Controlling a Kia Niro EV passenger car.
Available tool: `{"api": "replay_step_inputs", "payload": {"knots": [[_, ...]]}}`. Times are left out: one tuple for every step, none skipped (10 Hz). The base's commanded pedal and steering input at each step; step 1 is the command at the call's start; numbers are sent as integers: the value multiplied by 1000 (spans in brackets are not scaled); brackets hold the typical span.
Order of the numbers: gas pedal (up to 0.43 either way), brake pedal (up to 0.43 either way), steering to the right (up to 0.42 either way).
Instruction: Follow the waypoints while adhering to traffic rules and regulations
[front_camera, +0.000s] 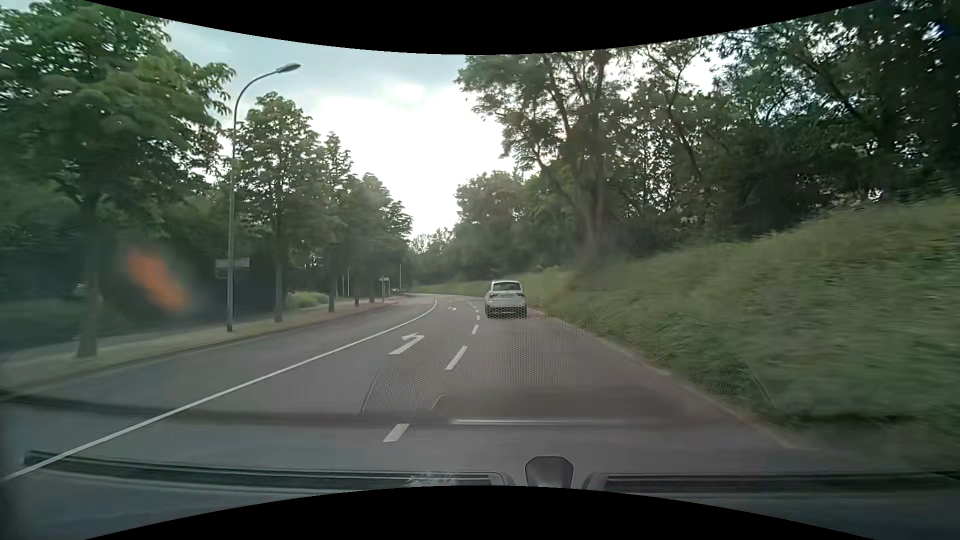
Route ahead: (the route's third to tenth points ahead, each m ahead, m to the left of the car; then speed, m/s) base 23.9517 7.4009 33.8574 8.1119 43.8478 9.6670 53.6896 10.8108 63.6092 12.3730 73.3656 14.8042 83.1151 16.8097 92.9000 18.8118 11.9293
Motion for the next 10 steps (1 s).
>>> {"api": "replay_step_inputs", "payload": {"knots": [[79, 0, -14], [79, 0, -14], [79, 0, -14], [79, 0, -14], [79, 0, -14], [79, 0, -14], [79, 0, -16], [79, 0, -16], [79, 0, -16], [79, 0, -17]]}}
